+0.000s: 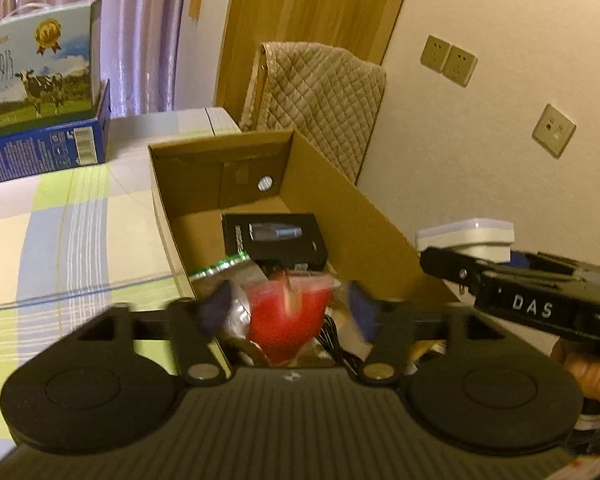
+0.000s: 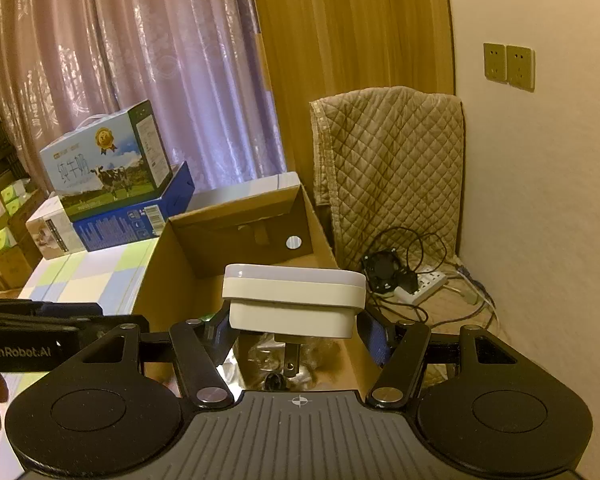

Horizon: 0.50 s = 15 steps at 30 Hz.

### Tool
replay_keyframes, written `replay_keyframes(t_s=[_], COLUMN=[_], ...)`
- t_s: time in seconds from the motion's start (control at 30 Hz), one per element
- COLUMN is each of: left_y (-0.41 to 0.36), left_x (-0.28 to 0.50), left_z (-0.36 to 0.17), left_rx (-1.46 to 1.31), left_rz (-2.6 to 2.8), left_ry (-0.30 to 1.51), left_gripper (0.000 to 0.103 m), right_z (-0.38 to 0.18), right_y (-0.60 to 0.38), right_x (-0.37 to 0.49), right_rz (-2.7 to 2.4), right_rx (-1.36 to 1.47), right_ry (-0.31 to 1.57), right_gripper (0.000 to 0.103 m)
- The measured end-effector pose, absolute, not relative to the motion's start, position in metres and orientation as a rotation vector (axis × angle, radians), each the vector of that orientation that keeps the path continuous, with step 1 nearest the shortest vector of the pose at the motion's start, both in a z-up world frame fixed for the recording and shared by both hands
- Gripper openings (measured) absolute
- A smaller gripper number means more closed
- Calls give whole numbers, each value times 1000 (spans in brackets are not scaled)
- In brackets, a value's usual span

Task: Organize objects
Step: 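Lower the red figurine into the box and open the left gripper, then lower the white plug into the box and open the right gripper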

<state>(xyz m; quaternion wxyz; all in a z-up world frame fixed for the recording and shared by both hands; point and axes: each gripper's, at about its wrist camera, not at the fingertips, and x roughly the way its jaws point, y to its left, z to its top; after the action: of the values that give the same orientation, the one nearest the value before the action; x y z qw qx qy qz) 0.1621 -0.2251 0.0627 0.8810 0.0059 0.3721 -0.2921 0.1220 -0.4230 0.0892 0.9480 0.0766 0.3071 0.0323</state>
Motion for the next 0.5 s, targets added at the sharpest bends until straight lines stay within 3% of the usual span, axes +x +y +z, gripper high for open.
replay_keyframes(t_s=[0.5], left_y=[-205], left_x=[159], left_z=[61], left_rx=[25], left_rz=[-544], left_ry=[788], left_gripper=[64], right_z=[90], right_y=[-414], right_x=[120], right_rz=[95], right_rx=[166], right_ry=[635], right_gripper=[61])
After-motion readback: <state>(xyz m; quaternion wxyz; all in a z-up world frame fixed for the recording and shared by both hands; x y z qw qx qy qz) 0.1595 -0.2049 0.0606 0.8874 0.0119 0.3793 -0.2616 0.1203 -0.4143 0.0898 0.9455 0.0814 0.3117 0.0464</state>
